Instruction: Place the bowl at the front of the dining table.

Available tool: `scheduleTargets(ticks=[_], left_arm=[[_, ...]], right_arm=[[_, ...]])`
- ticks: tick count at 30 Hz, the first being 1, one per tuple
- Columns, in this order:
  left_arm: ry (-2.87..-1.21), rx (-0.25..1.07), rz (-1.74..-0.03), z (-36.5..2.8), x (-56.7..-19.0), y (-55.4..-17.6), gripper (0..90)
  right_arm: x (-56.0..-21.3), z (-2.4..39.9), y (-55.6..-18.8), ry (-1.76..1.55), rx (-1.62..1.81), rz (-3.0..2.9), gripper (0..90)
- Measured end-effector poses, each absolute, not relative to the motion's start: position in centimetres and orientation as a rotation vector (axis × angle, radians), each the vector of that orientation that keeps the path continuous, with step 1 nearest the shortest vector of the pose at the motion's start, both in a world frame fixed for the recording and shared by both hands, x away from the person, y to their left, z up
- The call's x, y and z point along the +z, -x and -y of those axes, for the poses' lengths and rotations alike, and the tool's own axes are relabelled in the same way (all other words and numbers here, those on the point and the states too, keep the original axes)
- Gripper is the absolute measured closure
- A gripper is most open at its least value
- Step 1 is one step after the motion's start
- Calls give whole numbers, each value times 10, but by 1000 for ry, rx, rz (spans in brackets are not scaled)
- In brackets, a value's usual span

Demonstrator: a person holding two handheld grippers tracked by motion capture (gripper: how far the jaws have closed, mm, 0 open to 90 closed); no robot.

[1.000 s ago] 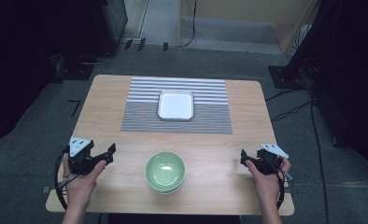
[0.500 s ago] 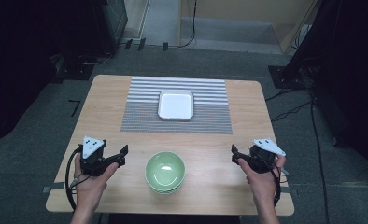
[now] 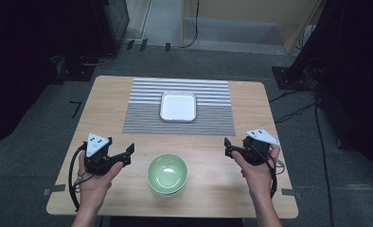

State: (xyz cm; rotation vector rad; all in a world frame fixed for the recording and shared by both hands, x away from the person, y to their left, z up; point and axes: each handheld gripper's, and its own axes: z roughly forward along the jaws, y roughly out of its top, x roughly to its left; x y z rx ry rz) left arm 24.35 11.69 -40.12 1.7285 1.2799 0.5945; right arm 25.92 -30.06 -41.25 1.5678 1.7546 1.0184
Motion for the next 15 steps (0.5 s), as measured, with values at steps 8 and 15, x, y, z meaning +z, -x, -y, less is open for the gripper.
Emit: scheduleTargets(ticks=[8,15], left_arm=[[-1759,551,-1245,-107,-408,-235,182],[-1760,528,-1230,-105,-409,-232,197]], right_arm=[[-411,275,-249,-1502,1055,-1843,63],[-413,260,-242,-1479,1099,-1878,63]])
